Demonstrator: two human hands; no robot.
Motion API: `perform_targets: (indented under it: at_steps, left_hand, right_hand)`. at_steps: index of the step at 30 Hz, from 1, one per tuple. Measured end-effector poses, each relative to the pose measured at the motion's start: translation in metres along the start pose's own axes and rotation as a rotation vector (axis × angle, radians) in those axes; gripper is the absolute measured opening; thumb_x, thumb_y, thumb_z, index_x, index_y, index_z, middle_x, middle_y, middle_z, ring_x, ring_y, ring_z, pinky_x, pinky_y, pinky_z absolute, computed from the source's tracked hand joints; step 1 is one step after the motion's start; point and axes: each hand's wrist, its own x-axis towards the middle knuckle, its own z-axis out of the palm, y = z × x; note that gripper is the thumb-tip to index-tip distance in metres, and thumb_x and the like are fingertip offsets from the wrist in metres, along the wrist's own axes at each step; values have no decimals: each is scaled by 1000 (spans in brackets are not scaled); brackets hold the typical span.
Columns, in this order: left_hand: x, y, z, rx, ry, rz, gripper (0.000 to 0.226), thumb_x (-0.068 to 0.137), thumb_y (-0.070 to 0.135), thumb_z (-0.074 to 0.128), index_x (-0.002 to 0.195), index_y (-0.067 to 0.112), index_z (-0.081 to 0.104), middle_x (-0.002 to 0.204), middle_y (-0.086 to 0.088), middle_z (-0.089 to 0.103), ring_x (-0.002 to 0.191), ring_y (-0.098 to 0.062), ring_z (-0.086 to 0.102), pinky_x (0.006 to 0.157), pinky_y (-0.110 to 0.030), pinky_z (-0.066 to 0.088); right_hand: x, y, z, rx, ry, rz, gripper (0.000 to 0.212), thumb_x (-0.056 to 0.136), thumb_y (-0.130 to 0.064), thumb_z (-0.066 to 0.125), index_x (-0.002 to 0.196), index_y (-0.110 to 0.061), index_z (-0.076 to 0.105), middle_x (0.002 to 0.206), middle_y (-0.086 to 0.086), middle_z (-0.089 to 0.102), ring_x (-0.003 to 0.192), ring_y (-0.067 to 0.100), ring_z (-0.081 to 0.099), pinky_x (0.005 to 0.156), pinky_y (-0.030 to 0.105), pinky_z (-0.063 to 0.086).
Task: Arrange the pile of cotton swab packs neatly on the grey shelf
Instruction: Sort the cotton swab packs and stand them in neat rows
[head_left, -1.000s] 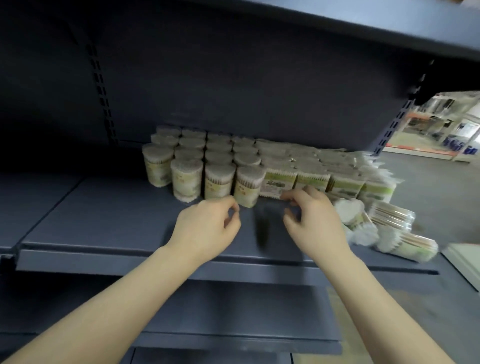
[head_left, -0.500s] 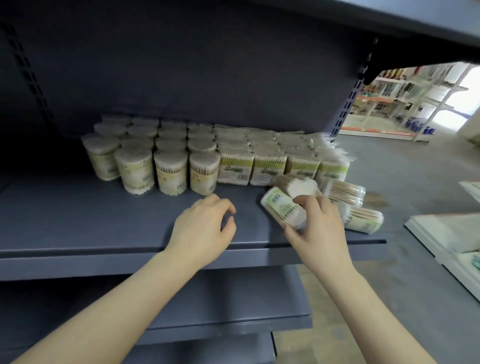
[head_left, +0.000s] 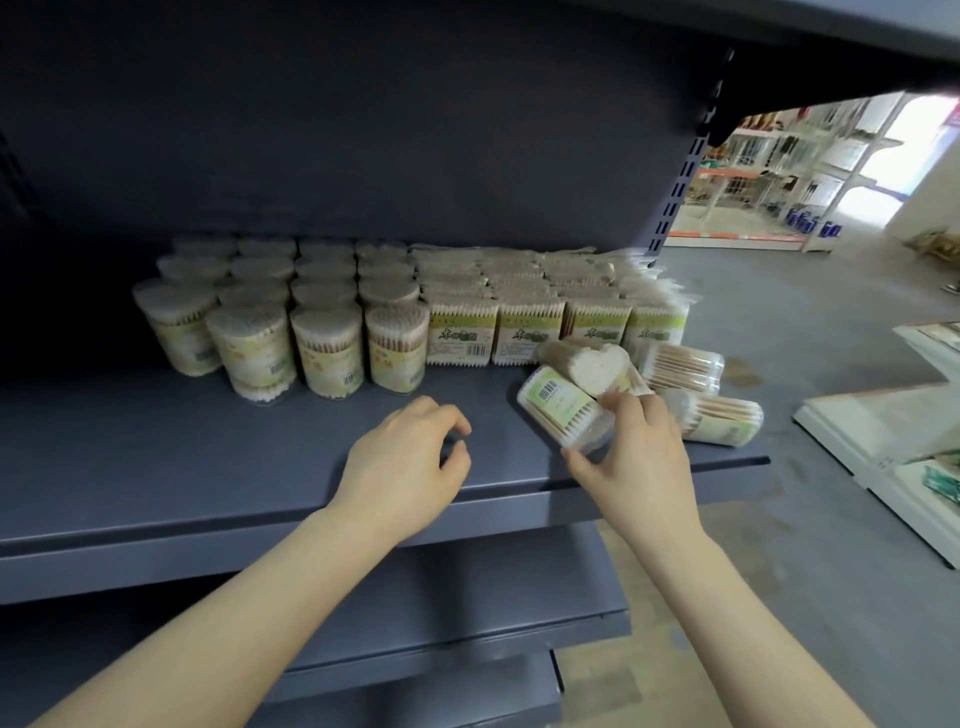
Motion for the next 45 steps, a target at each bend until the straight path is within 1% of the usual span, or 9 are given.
perform_targets:
  at_steps: [11,17,22,26,31,34,38,42,45]
  left_hand:
    - [0,-13,-4,-2,7,-28,22,92,26,45,111,27,57,109,12,52,97,-5,49,70,-23,39]
    - [0,-18,-9,-24,35,-50,25,92,25,46,115,26,56,112,12,54,97,-6,49,73,-24,42]
    - [-1,-25,-13,-59,75,-78,30,92,24,46,121,25,55,110,10,55,98,-9,51,76,-28,46]
    - [-3,-34,-19,-68,53,-95,42,91,17,44,132,26,47,114,8,55,102,-13,52,82,-33,47]
    - [-7,-43,-28,-126,-11,-106,57,89,12,46,142,27,33,127,6,52,101,-14,52,86,-32,46]
    - [-9,-45,-30,-210,-54,-93,63,87,9,48,143,28,29,125,2,55,101,-15,56,89,-36,47]
    - [-11,-44,-31,-203,-73,-77,62,85,9,48,142,27,31,115,-2,60,92,-19,58,83,-37,49]
    - [-13,-41,-32,-260,-36,-73,56,82,6,51,134,25,40,103,4,61,80,-13,56,77,-31,48]
    - [-12,-40,-30,-304,-22,-95,45,81,6,53,121,24,43,86,10,56,62,-4,50,58,-20,41]
  right_hand:
    - [-10,-15,-2,97,-41,-58,55,75,-25,68,124,-9,47,119,8,45,105,27,51,74,27,36]
    - [-15,-26,-4,132,-28,-146,52,73,-24,69,120,-10,50,115,5,47,102,23,51,72,22,33]
    - [-18,-38,-3,204,-46,-237,50,72,-21,71,116,-10,51,112,2,45,102,19,50,75,16,31]
    - [-17,-49,0,284,-83,-295,48,71,-18,71,114,-11,51,112,0,44,103,18,49,79,13,31]
    - [-15,-59,4,368,-130,-379,49,71,-15,71,115,-9,50,111,2,43,102,13,46,89,17,36]
    - [-15,-65,7,436,-176,-395,49,72,-15,70,116,-11,49,111,-1,40,102,6,42,90,22,42]
    - [-15,-70,11,476,-214,-419,49,73,-14,69,117,-10,47,110,-3,37,102,4,41,92,26,45]
    - [-13,-69,10,543,-247,-392,49,74,-8,67,119,-12,47,113,-4,34,106,1,41,94,26,46]
    - [-11,-70,8,605,-278,-364,49,74,-1,62,118,-18,47,115,-5,34,108,-1,42,96,25,45]
